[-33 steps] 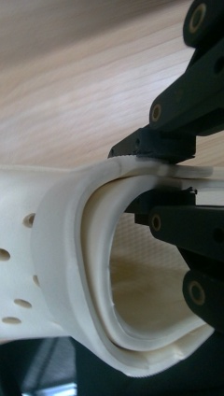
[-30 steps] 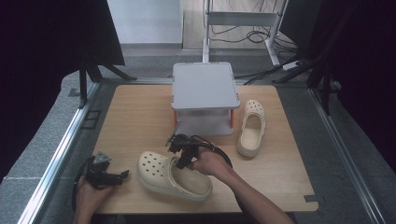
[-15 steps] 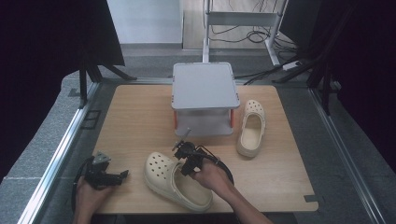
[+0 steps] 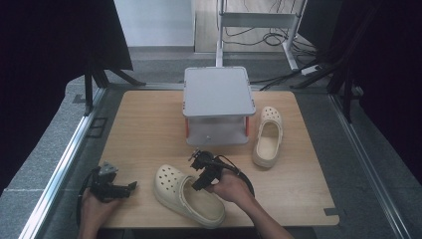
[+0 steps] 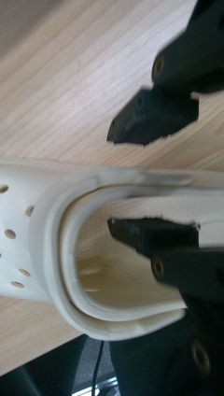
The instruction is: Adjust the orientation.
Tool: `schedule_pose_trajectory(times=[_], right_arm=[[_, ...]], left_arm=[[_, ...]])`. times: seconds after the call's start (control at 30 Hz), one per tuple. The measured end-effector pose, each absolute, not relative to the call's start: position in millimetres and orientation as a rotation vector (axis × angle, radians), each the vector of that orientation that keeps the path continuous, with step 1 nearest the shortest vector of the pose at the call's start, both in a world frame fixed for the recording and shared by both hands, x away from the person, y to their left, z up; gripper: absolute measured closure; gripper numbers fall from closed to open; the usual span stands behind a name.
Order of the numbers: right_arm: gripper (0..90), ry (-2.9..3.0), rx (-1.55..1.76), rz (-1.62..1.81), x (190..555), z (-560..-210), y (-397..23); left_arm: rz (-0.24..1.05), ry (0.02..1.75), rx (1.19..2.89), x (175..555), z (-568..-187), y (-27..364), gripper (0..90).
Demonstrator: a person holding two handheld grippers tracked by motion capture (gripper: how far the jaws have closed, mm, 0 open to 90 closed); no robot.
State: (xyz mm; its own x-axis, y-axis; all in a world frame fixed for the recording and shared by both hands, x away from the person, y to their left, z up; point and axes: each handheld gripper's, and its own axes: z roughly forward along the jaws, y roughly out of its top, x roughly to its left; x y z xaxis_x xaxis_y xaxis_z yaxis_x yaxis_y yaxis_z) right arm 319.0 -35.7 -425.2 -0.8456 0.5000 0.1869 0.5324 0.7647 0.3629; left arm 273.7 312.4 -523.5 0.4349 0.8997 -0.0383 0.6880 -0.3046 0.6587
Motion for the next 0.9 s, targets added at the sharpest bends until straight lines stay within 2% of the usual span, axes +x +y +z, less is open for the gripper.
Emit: schedule_pose_trajectory(times=[0.37, 0.9], right_arm=[[33.1, -2.935, -0.967, -0.631, 332, -409, -81], [24.6, -2.920, -1.265, -0.634, 363, -411, -157]], left_arm=[[0.458, 1.330, 2.088, 274, -524, 312, 0.0], [0.458, 1.333, 2.088, 275, -524, 312, 0.0]])
